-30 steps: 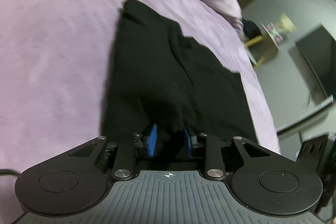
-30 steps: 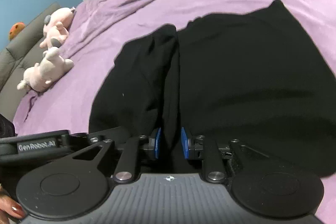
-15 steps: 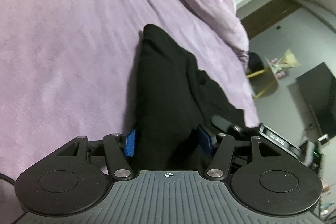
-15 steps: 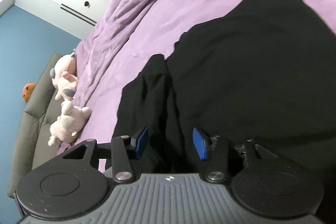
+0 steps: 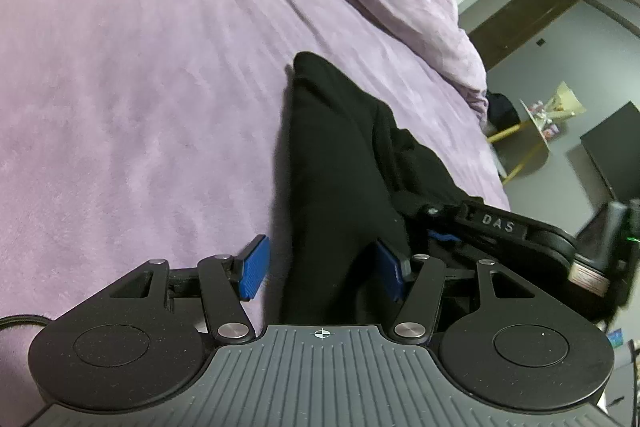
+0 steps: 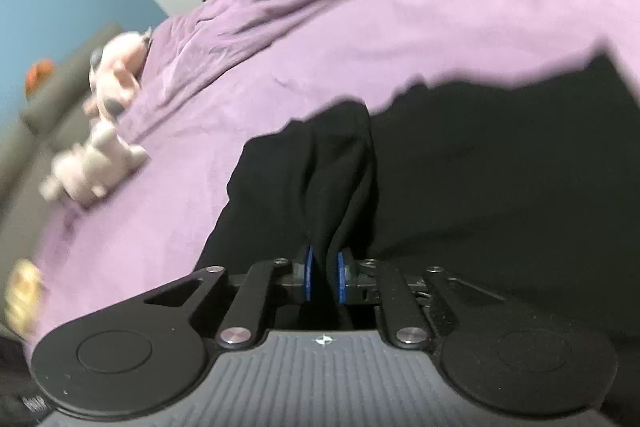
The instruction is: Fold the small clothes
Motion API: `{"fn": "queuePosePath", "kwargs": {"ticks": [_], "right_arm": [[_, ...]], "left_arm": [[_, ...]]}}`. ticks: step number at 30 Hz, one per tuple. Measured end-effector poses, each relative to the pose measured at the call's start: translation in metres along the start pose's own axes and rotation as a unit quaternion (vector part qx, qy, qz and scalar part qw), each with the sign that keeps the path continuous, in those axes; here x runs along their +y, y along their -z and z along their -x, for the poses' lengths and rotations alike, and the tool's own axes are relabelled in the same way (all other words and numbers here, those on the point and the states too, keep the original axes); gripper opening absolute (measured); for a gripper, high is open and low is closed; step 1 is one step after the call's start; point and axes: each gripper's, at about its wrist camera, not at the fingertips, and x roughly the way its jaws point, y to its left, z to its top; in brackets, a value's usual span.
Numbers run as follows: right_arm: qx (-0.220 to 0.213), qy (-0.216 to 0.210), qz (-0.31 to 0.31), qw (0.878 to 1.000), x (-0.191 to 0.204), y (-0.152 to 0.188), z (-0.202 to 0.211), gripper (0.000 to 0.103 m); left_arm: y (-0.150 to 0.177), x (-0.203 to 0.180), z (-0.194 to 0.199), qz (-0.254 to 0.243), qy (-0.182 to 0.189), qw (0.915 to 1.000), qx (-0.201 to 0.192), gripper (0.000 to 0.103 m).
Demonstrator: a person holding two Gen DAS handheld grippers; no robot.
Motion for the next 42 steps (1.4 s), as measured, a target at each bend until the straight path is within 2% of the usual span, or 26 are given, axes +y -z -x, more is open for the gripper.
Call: {"fn": "queuePosePath", "kwargs": {"ticks": [2, 6, 8, 10, 12, 14, 16, 17, 18, 20, 22, 23, 25, 26, 27, 29, 32, 34, 35, 37, 39, 42], "right_arm": [[-0.028, 0.047, 0.058, 0.997, 0.013, 0.001, 0.018, 0.009], [-0.063, 0.137, 0.117, 0.982, 0.010, 0.010, 0.051, 0.009], [-0.060, 0.171, 0.110, 0.977, -0.005, 0.015, 0.060, 0.009], [-0.026, 0.184, 0.078, 0.979, -0.029, 0.019, 0.058, 0.009], [-0.003, 0.171, 0.058, 0.984, -0.050, 0.026, 0.054, 0.010], [-0.018, 0.143, 0.039, 0.989, -0.063, 0.030, 0.061, 0.011], [-0.025, 0.104, 0.000, 0.994, -0.074, 0.028, 0.068, 0.017], [-0.026, 0.081, -0.025, 0.996, -0.079, 0.027, 0.070, 0.025], [-0.027, 0.055, -0.058, 0.996, -0.086, 0.026, 0.069, 0.034], [-0.032, 0.013, -0.120, 0.992, -0.101, 0.026, 0.066, 0.041], [-0.028, -0.008, -0.160, 0.987, -0.110, 0.024, 0.060, 0.041], [-0.026, -0.011, -0.168, 0.985, -0.111, 0.022, 0.054, 0.040], [-0.017, 0.004, -0.155, 0.988, -0.107, 0.017, 0.044, 0.031], [-0.013, 0.014, -0.137, 0.990, -0.101, 0.015, 0.041, 0.017], [-0.012, 0.028, -0.103, 0.994, -0.093, 0.013, 0.040, 0.010], [-0.027, 0.074, -0.023, 0.997, -0.072, 0.014, 0.048, 0.010], [-0.051, 0.124, 0.016, 0.991, -0.060, 0.018, 0.062, 0.010], [-0.037, 0.151, 0.037, 0.987, -0.058, 0.022, 0.056, 0.010], [-0.021, 0.147, 0.032, 0.988, -0.062, 0.024, 0.051, 0.010], [-0.024, 0.125, 0.011, 0.992, -0.070, 0.025, 0.052, 0.011], [-0.022, 0.095, -0.033, 0.995, -0.081, 0.020, 0.056, 0.015], [-0.026, 0.051, -0.106, 0.993, -0.101, 0.021, 0.061, 0.019]], "left_arm": [[0.000, -0.006, 0.001, -0.014, 0.001, 0.9999, 0.002, 0.062], [0.004, -0.022, 0.000, -0.040, 0.007, 0.9992, 0.004, 0.062], [0.008, -0.030, -0.008, -0.041, 0.011, 0.9990, 0.016, 0.062], [0.015, -0.042, -0.019, -0.048, 0.020, 0.9981, 0.032, 0.062], [0.020, -0.052, -0.031, -0.052, 0.022, 0.9973, 0.046, 0.063], [0.022, -0.061, -0.038, -0.059, 0.019, 0.9968, 0.052, 0.069], [0.022, -0.068, -0.037, -0.071, 0.011, 0.9961, 0.051, 0.070], [0.022, -0.070, -0.036, -0.081, 0.008, 0.9954, 0.050, 0.069], [0.023, -0.071, -0.034, -0.094, 0.001, 0.9944, 0.049, 0.069], [0.026, -0.072, -0.033, -0.107, -0.016, 0.9927, 0.053, 0.068], [0.031, -0.075, -0.033, -0.108, -0.024, 0.9924, 0.055, 0.068], [0.032, -0.075, -0.033, -0.108, -0.031, 0.9921, 0.056, 0.068], [0.033, -0.077, -0.035, -0.112, -0.049, 0.9905, 0.063, 0.069], [0.034, -0.078, -0.035, -0.115, -0.057, 0.9897, 0.065, 0.068], [0.034, -0.078, -0.035, -0.116, -0.058, 0.9894, 0.064, 0.068], [0.033, -0.079, -0.035, -0.117, -0.065, 0.9889, 0.065, 0.068], [0.031, -0.081, -0.034, -0.122, -0.075, 0.9879, 0.059, 0.068], [0.032, -0.080, -0.033, -0.129, -0.085, 0.9865, 0.055, 0.068], [0.032, -0.079, -0.034, -0.129, -0.087, 0.9862, 0.057, 0.068], [0.033, -0.078, -0.032, -0.125, -0.086, 0.9868, 0.058, 0.068], [0.034, -0.077, -0.030, -0.128, -0.081, 0.9868, 0.057, 0.068], [0.035, -0.076, -0.030, -0.129, -0.077, 0.9869, 0.057, 0.068]]}}
